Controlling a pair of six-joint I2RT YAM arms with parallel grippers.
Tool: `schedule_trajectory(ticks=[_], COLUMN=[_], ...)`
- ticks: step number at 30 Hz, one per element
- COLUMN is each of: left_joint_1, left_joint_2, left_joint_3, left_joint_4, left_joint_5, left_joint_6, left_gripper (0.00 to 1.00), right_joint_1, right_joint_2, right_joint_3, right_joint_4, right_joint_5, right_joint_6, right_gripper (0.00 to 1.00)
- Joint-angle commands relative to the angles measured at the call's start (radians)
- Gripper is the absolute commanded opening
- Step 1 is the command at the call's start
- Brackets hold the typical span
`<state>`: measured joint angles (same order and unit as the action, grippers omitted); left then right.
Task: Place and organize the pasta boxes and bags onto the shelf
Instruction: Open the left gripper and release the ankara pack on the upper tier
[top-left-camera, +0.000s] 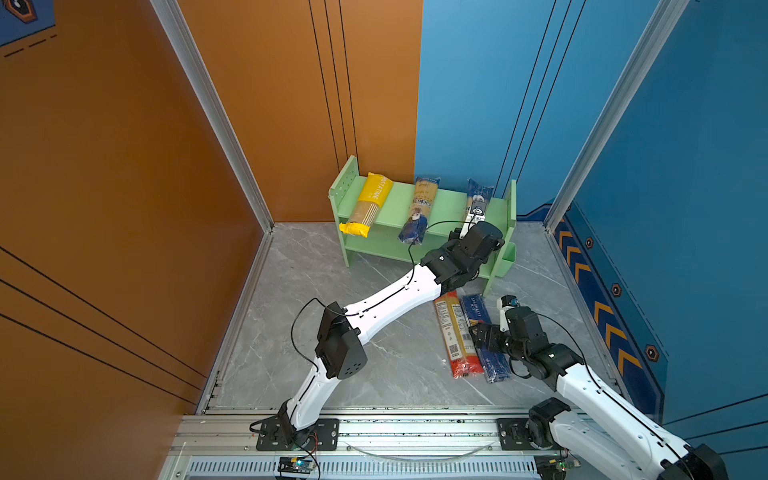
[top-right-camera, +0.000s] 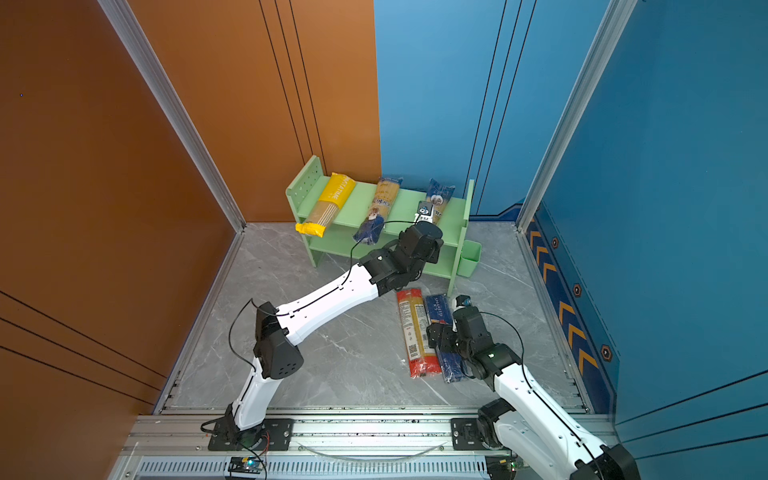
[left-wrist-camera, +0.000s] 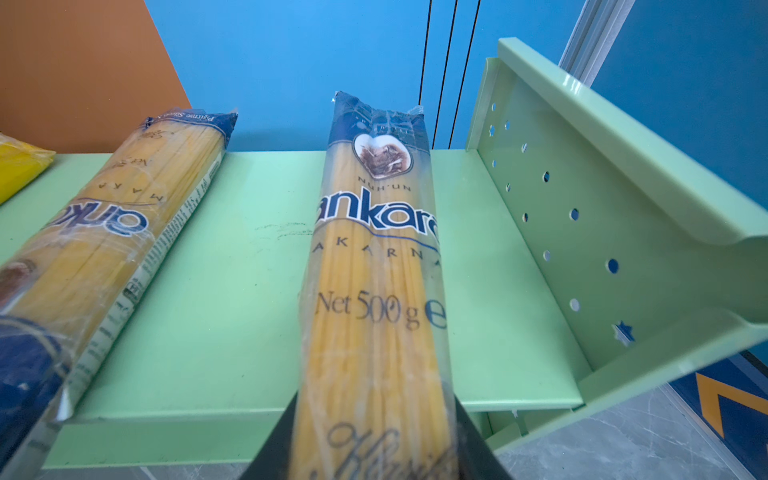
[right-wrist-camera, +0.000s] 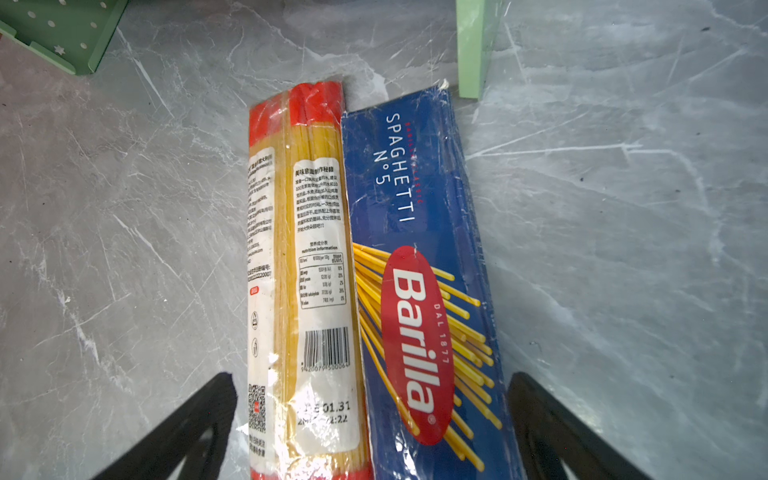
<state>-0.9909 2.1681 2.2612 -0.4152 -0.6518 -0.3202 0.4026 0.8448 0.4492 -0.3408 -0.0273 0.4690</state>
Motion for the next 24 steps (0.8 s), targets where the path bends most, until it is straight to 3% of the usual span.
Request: schedule_trajectory(ticks=[1,9,13,18,20,24], left_joint_1=[-0.012,-0.012,-0.014,-0.014,-0.015,-0.018], left_joint_2=[-0.021,-0.011,-0.01,-0.008,-0.007,-0.01], left_joint_3=[0.073,0.072,0.071,0.067,0.065,0.061], left_joint_4=[0.133,0.146,0.149,0.154,0.154,0.158], left_joint_5=[-0.065,-0.057,-0.051,-0.044,-0.041,-0.038], left_joint_6=[-0.015,-0.017,-0.012,-0.01,-0.01,-0.009], left_gripper=[0.0,0.04,0.17,0.2,0.3,0.34], right_joint_1=[-0.008,-0.011,-0.014,-0.018,-0.019,-0.022], right_joint_2=[-0.013,-0.016,-0.02,-0.026,-0.028,-0.032], right_joint_3=[-0.015,-0.018,-0.021,-0.023,-0.023,-0.026], right_joint_4=[-0.017,-0.017,-0.018,-0.018,-0.02,-0.021], right_joint_5=[-0.015,-0.018,-0.018,-0.02,-0.021,-0.021], right_joint_6=[0.01,0.01,0.01,0.01,0.008,0.008], right_gripper=[1.0,1.0,1.0,1.0,1.0,1.0])
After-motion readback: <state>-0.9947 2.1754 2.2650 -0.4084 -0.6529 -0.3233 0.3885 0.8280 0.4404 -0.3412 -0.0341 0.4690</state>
